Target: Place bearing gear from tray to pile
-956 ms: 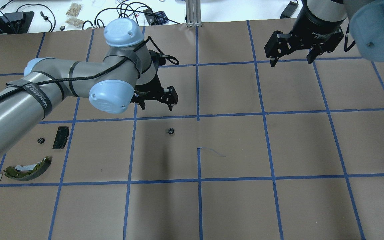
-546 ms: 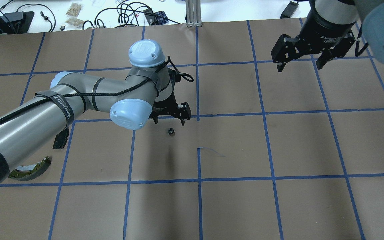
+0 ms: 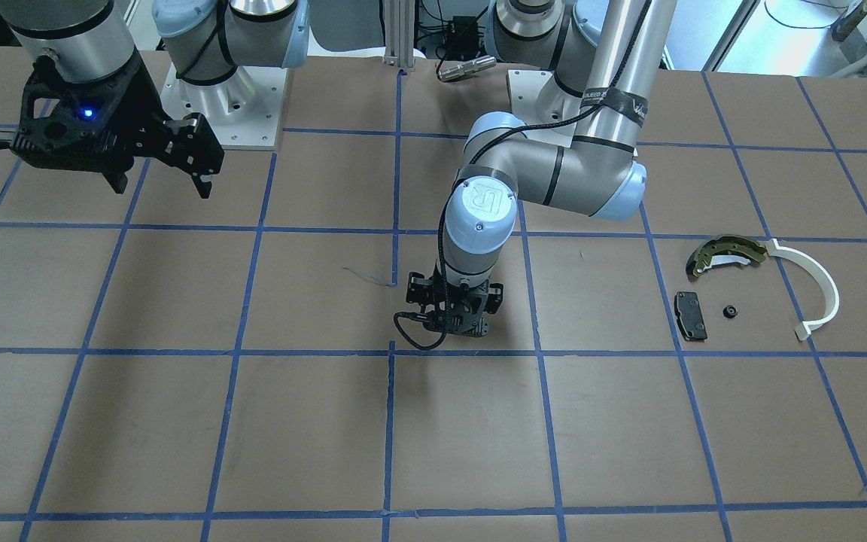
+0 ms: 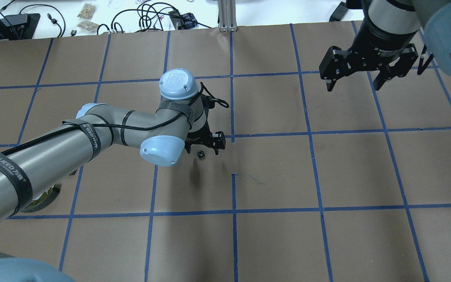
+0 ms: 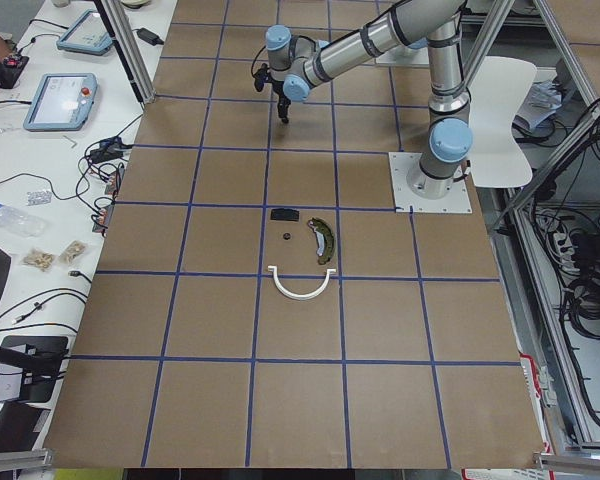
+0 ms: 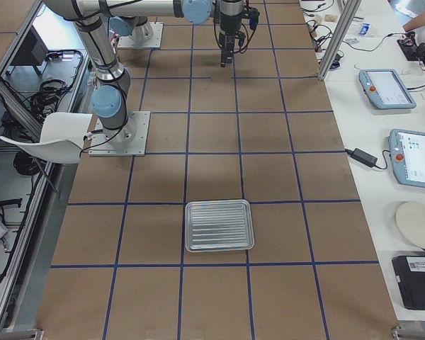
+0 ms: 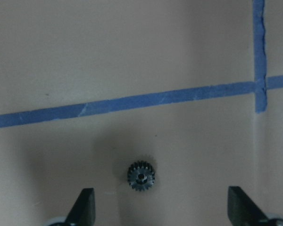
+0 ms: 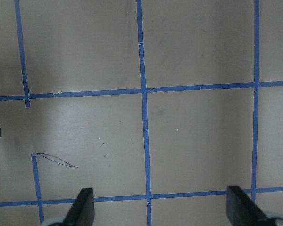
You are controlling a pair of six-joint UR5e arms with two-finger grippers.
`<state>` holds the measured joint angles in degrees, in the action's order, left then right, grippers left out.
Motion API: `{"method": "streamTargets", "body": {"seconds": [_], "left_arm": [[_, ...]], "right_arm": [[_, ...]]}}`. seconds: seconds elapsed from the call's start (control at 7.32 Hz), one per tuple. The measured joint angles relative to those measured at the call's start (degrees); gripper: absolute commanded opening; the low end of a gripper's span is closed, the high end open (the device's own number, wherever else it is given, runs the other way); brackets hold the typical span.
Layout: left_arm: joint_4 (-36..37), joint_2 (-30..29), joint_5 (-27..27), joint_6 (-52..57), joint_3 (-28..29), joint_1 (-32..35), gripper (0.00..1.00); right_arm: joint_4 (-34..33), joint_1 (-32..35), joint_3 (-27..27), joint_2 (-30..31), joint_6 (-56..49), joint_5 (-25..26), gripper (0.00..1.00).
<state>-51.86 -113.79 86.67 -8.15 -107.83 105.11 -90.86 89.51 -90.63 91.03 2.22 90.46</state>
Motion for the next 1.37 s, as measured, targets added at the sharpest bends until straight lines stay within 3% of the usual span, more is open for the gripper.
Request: {"method": "streamTargets", "body": {"seconds": [0.55, 0.82, 1.09, 1.37], "left_arm": [[0.01, -0.82, 0.57, 0.05, 0.05, -0.22, 0.72], [0.04, -1.27, 0.61, 0.05, 0.12, -0.32, 0.47], [0.01, -1.44, 0.65, 0.06, 0.22, -0.37, 0.00], [-0.04, -1.46, 0.60, -0.13, 0.47, -0.51, 0.00]], "right_arm": [[-1.93, 1.01, -0.09, -0.59, 0.94, -1.11, 1.00], [-2.41, 1.08, -0.19, -0.58, 0.85, -1.10, 1.00], [-2.47, 1.11, -0.20, -0.57, 0.83, -1.12, 1.00], [-2.46, 1.11, 0.26, -0.62, 1.15, -1.12, 1.00]]}}
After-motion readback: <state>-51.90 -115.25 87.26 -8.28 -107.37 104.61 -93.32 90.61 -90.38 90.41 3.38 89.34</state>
